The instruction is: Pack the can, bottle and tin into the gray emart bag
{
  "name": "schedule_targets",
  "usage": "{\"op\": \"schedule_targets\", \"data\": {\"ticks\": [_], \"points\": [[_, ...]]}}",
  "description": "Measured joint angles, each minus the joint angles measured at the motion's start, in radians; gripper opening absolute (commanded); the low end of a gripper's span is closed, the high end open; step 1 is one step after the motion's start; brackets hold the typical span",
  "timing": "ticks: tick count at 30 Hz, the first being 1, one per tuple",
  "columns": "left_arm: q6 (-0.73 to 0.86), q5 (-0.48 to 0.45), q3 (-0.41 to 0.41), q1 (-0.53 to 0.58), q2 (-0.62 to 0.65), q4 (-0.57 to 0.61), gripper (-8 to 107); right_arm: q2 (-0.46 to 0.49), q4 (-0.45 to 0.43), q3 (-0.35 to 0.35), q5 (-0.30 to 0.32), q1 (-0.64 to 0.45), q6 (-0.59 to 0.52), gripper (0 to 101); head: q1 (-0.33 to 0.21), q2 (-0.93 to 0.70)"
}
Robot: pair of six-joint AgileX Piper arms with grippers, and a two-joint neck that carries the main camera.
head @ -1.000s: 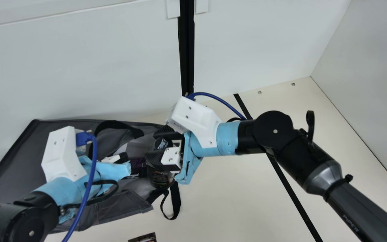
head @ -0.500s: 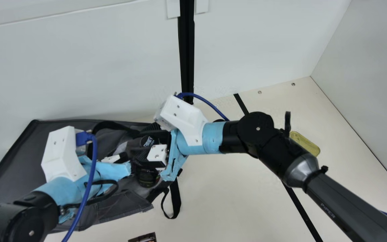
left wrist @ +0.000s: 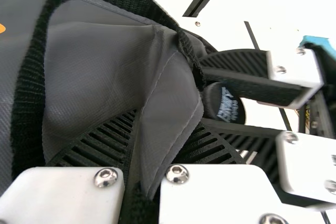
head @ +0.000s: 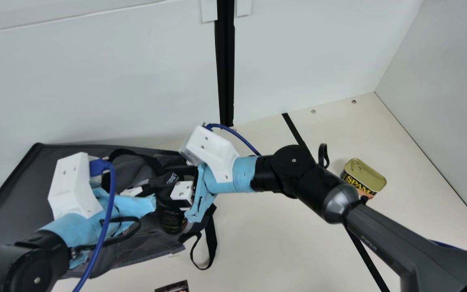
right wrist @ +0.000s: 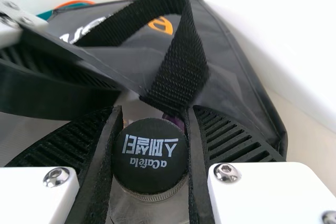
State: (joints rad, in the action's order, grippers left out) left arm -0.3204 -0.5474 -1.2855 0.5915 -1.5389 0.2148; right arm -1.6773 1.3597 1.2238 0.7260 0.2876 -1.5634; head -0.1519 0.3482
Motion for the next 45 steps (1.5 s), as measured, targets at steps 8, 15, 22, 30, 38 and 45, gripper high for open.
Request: {"op": "schedule_targets", "data": {"ticks": [8, 15, 22, 30, 38, 45], "points": [[0.0, 0.003, 0.0, 0.0, 0.0, 0.003, 10, -0.05, 0.027, -0.003, 0.008, 0.005, -0.057, 0, 0.0, 0.0], [0.0, 0.003, 0.0, 0.0, 0.0, 0.005, 10, -0.084, 0.045, 0.003, 0.009, 0.018, -0.072, 0, 0.0, 0.0], [0.0, 0.003, 0.0, 0.0, 0.0, 0.005, 10, -0.102, 0.049, 0.014, 0.004, 0.032, -0.074, 7, 0.0, 0.0], [0.0, 0.003, 0.0, 0.0, 0.0, 0.005, 10, -0.103, 0.036, 0.021, 0.005, 0.031, -0.065, 33, 0.0, -0.002], [0.0, 0.003, 0.0, 0.0, 0.0, 0.005, 10, -0.098, 0.015, 0.027, 0.014, 0.02, -0.053, 60, 0.0, 0.0], [0.0, 0.003, 0.0, 0.0, 0.0, 0.005, 10, -0.078, -0.009, 0.026, 0.028, 0.008, -0.045, 84, 0.0, 0.0]]}}
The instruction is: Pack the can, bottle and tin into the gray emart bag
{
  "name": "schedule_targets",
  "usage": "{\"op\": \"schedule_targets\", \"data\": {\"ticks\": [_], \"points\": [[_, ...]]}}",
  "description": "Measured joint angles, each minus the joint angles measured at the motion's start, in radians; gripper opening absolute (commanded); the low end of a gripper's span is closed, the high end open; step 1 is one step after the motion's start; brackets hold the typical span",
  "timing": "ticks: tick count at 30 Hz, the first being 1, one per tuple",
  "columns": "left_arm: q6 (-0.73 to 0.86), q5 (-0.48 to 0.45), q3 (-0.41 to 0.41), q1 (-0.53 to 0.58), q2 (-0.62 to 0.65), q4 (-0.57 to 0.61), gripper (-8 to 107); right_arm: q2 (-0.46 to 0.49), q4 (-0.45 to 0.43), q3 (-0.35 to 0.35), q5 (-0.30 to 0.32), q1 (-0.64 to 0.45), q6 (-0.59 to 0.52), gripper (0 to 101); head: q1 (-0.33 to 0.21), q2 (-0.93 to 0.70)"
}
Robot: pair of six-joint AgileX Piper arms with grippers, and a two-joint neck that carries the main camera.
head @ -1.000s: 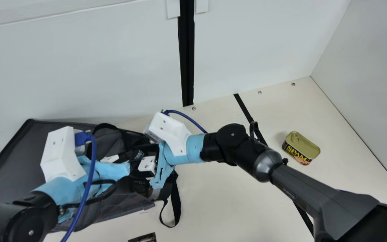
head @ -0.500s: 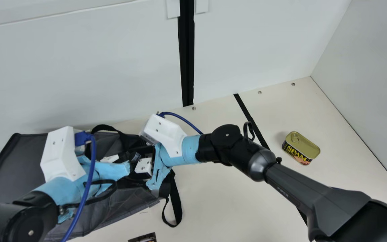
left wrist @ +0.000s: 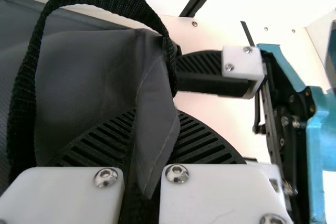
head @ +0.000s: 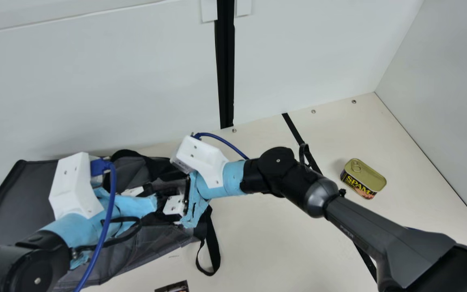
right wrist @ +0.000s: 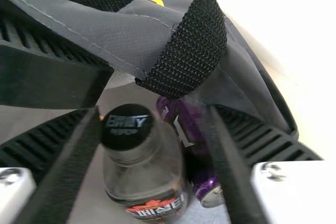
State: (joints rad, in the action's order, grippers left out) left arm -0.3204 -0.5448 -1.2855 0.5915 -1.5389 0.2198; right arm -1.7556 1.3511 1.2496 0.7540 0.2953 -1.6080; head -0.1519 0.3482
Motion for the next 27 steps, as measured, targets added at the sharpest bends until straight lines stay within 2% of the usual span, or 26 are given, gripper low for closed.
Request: {"op": "schedule_targets", "data": {"ticks": [3, 16, 27], "points": [[0.0, 0.0, 0.0, 0.0, 0.0, 0.0, 10, 0.01, -0.007, -0.004, 0.004, -0.006, 0.005, 91, 0.0, -0.002], [0.0, 0.0, 0.0, 0.0, 0.0, 0.0, 10, 0.074, -0.038, -0.042, 0.032, -0.046, 0.019, 91, 0.0, 0.0], [0.0, 0.0, 0.0, 0.0, 0.0, 0.0, 10, 0.134, -0.07, -0.072, 0.083, -0.096, 0.022, 91, 0.0, -0.002]]}}
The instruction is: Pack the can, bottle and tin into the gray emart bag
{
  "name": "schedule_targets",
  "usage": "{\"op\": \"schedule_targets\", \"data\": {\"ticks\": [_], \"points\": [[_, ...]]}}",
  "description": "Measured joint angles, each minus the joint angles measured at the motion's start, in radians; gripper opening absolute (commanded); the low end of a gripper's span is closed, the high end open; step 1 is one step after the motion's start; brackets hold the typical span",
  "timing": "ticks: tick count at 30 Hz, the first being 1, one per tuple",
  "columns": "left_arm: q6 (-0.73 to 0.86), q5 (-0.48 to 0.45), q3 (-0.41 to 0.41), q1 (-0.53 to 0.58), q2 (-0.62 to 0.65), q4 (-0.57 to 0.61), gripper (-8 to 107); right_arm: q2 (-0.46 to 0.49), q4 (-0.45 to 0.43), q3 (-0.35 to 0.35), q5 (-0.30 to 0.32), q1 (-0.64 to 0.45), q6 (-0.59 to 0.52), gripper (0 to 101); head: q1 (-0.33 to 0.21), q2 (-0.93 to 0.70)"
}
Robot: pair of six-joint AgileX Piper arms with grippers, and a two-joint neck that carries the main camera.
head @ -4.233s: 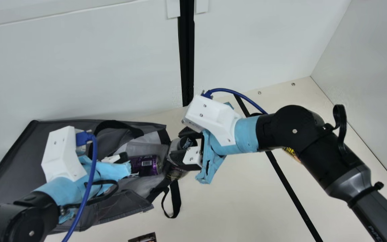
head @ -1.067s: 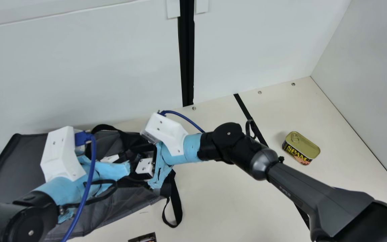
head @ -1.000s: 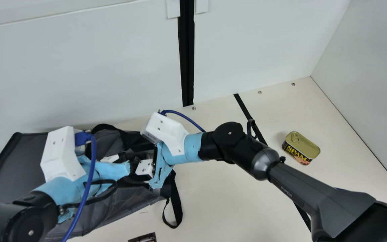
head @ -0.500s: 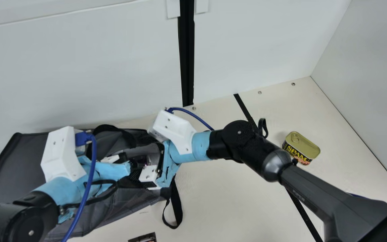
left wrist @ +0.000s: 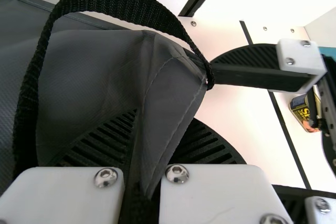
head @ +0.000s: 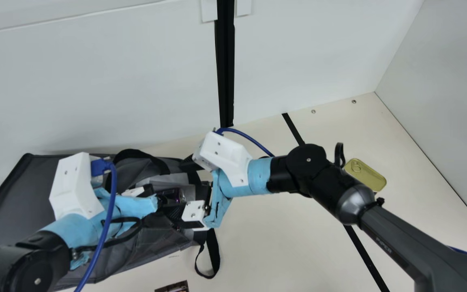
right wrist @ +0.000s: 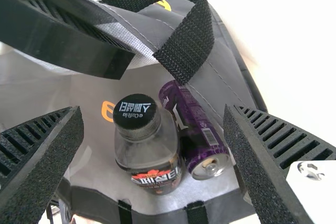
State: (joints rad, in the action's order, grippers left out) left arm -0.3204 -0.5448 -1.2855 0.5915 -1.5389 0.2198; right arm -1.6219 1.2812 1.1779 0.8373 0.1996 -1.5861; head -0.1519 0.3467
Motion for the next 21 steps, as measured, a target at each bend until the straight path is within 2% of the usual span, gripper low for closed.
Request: {"op": "schedule_targets", "data": {"ticks": [21], "points": [[0.0, 0.0, 0.0, 0.0, 0.0, 0.0, 10, 0.087, -0.057, -0.018, 0.125, -0.164, -0.018, 91, 0.0, 0.002]]}}
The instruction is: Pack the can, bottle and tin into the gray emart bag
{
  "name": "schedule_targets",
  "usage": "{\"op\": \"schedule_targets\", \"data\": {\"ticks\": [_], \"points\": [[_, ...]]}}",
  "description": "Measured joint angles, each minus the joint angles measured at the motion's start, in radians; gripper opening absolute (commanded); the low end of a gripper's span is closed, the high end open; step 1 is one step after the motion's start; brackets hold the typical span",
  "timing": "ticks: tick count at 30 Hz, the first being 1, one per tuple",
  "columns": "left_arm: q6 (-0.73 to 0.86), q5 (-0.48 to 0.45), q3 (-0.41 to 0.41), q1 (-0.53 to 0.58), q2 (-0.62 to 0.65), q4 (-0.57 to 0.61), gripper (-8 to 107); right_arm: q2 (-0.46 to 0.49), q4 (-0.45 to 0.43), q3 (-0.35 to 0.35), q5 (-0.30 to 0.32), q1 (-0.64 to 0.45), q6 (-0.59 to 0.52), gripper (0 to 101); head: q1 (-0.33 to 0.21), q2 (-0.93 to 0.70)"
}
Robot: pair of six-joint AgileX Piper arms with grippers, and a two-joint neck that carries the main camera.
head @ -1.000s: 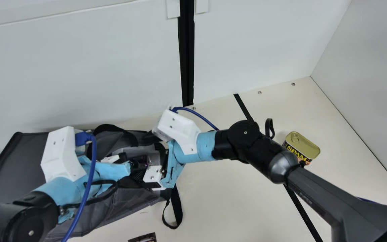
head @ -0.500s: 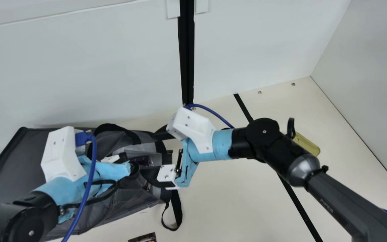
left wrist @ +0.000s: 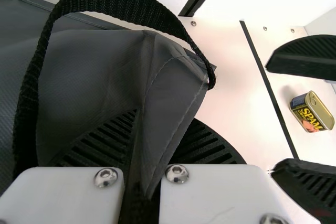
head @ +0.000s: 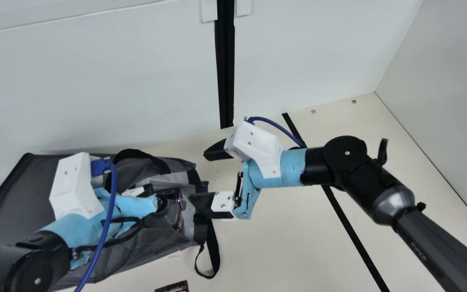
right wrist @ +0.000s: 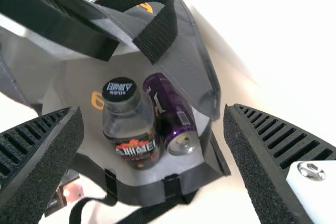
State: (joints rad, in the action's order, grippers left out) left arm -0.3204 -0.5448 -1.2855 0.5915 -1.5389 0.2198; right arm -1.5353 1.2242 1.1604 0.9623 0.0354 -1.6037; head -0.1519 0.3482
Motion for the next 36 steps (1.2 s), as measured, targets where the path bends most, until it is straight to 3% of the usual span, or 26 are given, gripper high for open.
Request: {"op": "schedule_targets", "data": {"ticks": [14, 36], "points": [[0.0, 0.0, 0.0, 0.0, 0.0, 0.0, 10, 0.072, -0.042, -0.021, 0.019, -0.085, 0.021, 91, 0.0, 0.0], [0.0, 0.0, 0.0, 0.0, 0.0, 0.0, 10, 0.2, -0.165, -0.056, -0.036, -0.192, 0.123, 91, 0.0, 0.0]]}}
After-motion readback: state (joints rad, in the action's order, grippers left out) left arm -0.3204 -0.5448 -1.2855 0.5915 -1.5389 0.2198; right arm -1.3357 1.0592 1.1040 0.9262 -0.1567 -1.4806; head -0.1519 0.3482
